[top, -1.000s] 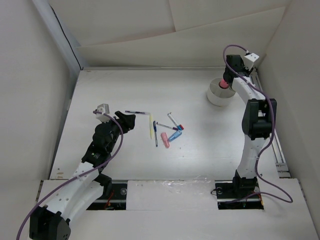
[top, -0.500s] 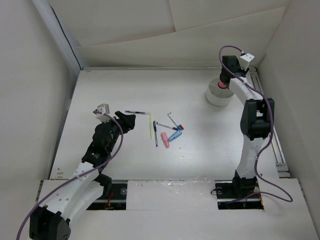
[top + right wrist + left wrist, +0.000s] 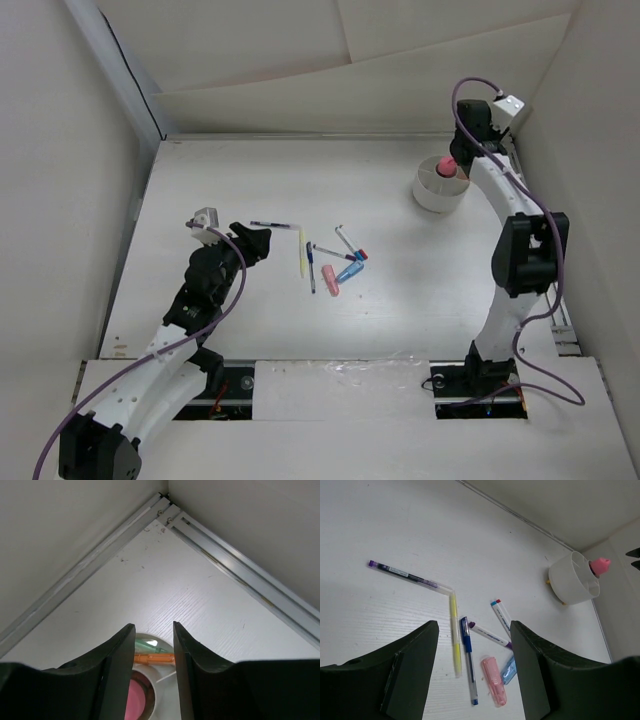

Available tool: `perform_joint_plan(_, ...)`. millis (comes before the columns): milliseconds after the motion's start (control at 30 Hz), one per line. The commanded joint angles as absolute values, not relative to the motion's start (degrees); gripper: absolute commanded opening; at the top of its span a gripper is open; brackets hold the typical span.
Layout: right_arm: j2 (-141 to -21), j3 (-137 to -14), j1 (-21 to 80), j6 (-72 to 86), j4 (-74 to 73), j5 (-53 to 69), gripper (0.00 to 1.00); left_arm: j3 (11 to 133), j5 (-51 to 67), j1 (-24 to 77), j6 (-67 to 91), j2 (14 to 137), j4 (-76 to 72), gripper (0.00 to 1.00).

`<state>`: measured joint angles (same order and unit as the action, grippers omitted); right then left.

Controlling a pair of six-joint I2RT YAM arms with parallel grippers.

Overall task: Sort the stationery into containers
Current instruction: Place the stationery in the storage box, then pick up the stationery from the center of the board.

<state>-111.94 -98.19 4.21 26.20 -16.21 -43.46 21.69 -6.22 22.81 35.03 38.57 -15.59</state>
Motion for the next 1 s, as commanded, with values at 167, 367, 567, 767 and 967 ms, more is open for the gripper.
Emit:
perform_joint_plan(167, -93.3, -82.0, 7.5, 31.0, -9.1, -29.3, 0.08, 24.1, -5.8, 23.0, 35.8, 37.6, -17.6, 0.56)
perform_joint_plan(367, -87.0, -73.1, 21.4, 28.9, -9.6, -16.8, 0.00, 24.1, -4.8, 23.0, 35.8, 38.2, -18.1, 0.56)
perform_joint_plan(567, -91.2, -71.3, 37.6, 24.3, -21.8, -11.9, 0.00, 24.1, -4.7, 23.0, 35.8, 37.7, -18.1, 0.56)
perform_joint_plan(767, -97.9, -72.1, 51.7, 23.6, -23.5, -10.7, 0.38, 24.1, -4.7, 23.0, 35.8, 37.7, -18.1, 0.56)
perform_joint_plan(967, -104.7, -76.3, 53.7, 24.2, -24.0, -12.0, 0.56, 24.1, -5.3, 23.0, 35.8, 37.7, -18.1, 0.56)
